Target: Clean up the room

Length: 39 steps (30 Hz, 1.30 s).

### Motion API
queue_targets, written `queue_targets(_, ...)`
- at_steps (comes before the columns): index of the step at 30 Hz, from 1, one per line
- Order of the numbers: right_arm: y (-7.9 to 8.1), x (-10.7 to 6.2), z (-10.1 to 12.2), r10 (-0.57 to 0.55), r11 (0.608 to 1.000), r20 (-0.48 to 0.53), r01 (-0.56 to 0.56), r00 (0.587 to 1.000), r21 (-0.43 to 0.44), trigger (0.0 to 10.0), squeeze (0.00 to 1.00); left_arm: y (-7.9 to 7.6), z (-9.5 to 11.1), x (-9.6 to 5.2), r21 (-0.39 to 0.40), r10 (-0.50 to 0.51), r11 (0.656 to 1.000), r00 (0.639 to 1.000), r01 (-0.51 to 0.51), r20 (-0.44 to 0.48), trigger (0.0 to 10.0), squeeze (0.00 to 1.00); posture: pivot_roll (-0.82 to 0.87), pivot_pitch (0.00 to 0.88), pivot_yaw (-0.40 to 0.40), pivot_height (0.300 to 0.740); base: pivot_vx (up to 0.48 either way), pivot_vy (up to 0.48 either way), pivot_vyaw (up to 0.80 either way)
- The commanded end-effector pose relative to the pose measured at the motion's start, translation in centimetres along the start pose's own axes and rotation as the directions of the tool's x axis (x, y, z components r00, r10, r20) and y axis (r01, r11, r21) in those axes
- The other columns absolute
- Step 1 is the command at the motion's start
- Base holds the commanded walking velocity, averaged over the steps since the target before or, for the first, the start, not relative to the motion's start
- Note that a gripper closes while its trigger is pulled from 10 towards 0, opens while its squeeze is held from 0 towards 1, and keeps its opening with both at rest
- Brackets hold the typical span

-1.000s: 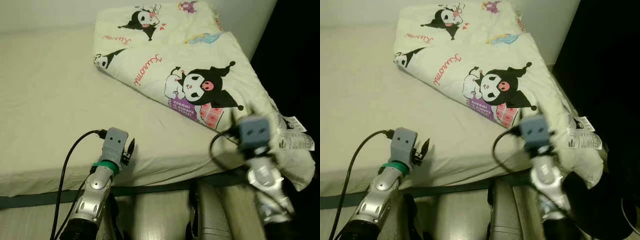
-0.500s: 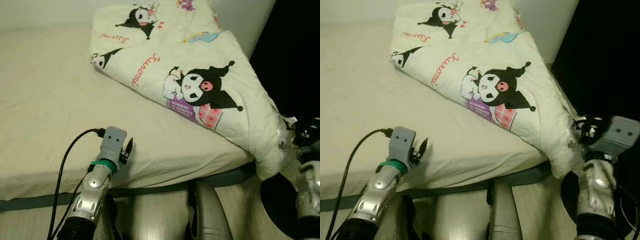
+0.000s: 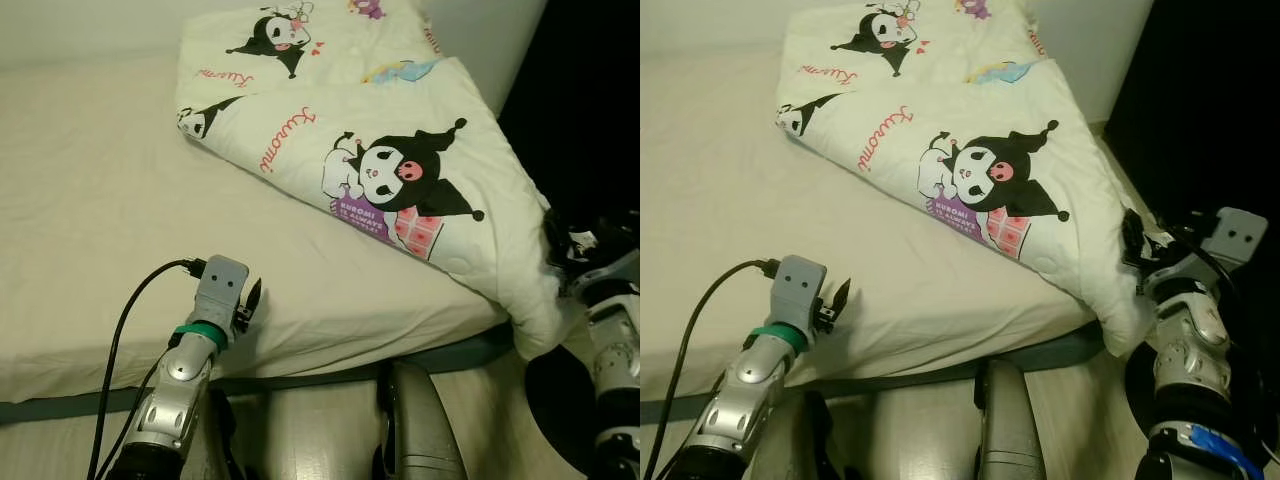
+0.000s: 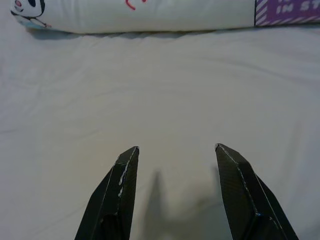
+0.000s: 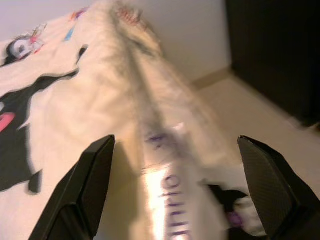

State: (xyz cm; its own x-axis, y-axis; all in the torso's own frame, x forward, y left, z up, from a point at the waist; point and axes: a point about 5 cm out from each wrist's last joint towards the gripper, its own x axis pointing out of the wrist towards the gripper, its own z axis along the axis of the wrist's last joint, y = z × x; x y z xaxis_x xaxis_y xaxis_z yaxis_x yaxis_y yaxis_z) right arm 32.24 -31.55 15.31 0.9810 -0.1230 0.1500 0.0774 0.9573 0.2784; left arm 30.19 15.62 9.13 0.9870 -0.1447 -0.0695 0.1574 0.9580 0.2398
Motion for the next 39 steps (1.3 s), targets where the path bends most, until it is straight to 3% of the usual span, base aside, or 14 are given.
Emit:
queue_targets(1,-0.2,0.0,-1.1,0.027,0.998,-0.065,-0.023,0.997,0.064,10.0,0.0,0.3,-0.7,-0.4,0.012,0.003,1.0,0.999,-0.002,-0.034,10.0,0.0,-0.08,0.148,0.123,0.515,0.0,0.0,0.0)
queue_targets(7,-0.3,0.5,-3.3,0.008,0.988,-0.242,0.029,0.97,0.149,10.0,0.0,0.5,-0.5,-0.5,0.018,0.008,1.0,0.999,-0.007,-0.037,10.0,0.0,-0.06,0.153,0.122,0.515,0.0,0.0,0.0)
queue_targets(11,-0.2,0.6,-3.5,0.022,0.986,-0.263,0.022,0.965,0.163,10.0,0.0,0.6,-0.4,-0.6,0.018,0.011,1.0,0.999,-0.01,-0.038,10.0,0.0,-0.06,0.154,0.119,0.515,0.0,0.0,0.0)
queue_targets(12,0.1,0.9,-3.2,0.056,0.987,-0.244,-0.017,0.968,0.157,8.6,0.0,0.5,-0.5,-0.6,0.017,0.013,1.0,0.999,-0.012,-0.039,10.0,0.0,-0.06,0.154,0.119,0.515,0.0,0.0,0.0)
queue_targets(13,0.1,0.9,-3.2,0.056,0.987,-0.244,-0.017,0.968,0.157,8.6,0.0,0.5,-0.5,-0.6,0.017,0.013,1.0,0.999,-0.012,-0.039,10.0,0.0,-0.06,0.154,0.119,0.515,0.0,0.0,0.0)
queue_targets(14,0.6,1.2,-2.5,0.112,0.985,-0.205,-0.082,0.972,0.15,0.7,0.0,0.5,-0.5,-0.7,0.016,0.014,1.0,0.999,-0.013,-0.04,10.0,0.0,-0.06,0.154,0.117,0.515,0.0,0.0,0.0)
queue_targets(16,1.4,1.6,-1.7,0.185,0.976,-0.153,-0.164,0.971,0.143,0.0,0.0,0.4,-0.5,-0.8,0.014,0.014,1.0,0.999,-0.014,-0.041,10.0,0.0,-0.06,0.155,0.114,0.515,0.0,0.0,0.0)
queue_targets(23,4.8,2.0,0.0,0.447,0.89,-0.053,-0.438,0.893,0.123,0.0,0.0,0.0,-0.5,-0.8,0.005,0.012,1.0,0.999,-0.012,-0.043,10.0,0.0,-0.08,0.155,0.111,0.515,0.0,0.0,0.0)
queue_targets(25,7.4,1.6,-0.2,0.589,0.807,-0.073,-0.581,0.805,0.104,0.0,0.0,-0.2,-0.5,-0.7,0.0,0.008,1.0,0.999,-0.008,-0.044,10.0,0.0,-0.08,0.155,0.111,0.515,0.0,0.0,0.0)
queue_targets(30,9.6,0.9,-1.1,0.679,0.734,-0.123,-0.672,0.724,0.098,0.0,0.0,-0.5,-0.4,-0.6,-0.004,0.004,1.0,0.999,-0.004,-0.044,10.0,0.0,-0.09,0.155,0.107,0.515,0.0,0.0,0.0)
queue_targets(32,10.7,0.1,-2.7,0.711,0.694,-0.215,-0.718,0.669,0.061,0.9,0.0,-0.6,-0.4,-0.6,-0.006,0.004,1.0,0.999,-0.004,-0.044,10.0,0.0,-0.09,0.157,0.104,0.515,0.0,0.0,0.0)
queue_targets(33,11.4,-0.6,-3.7,0.734,0.658,-0.269,-0.751,0.623,0.053,10.0,0.0,-0.6,-0.4,-0.6,-0.007,0.004,1.0,0.999,-0.004,-0.044,10.0,0.0,-0.09,0.157,0.102,0.515,0.0,0.0,0.0)
queue_targets(36,13.4,-2.7,-6.1,0.777,0.566,-0.37,-0.823,0.51,0.055,10.0,0.0,-0.8,-0.4,-0.6,-0.012,0.006,1.0,0.999,-0.007,-0.046,10.0,0.0,-0.1,0.158,0.098,0.515,0.0,0.0,0.0)
queue_targets(39,14.4,-3.9,-7.2,0.797,0.511,-0.41,-0.857,0.443,0.066,10.0,0.0,-0.8,-0.5,-0.6,-0.014,0.007,1.0,0.999,-0.007,-0.047,10.0,0.0,-0.1,0.158,0.097,0.515,0.0,0.0,0.0)
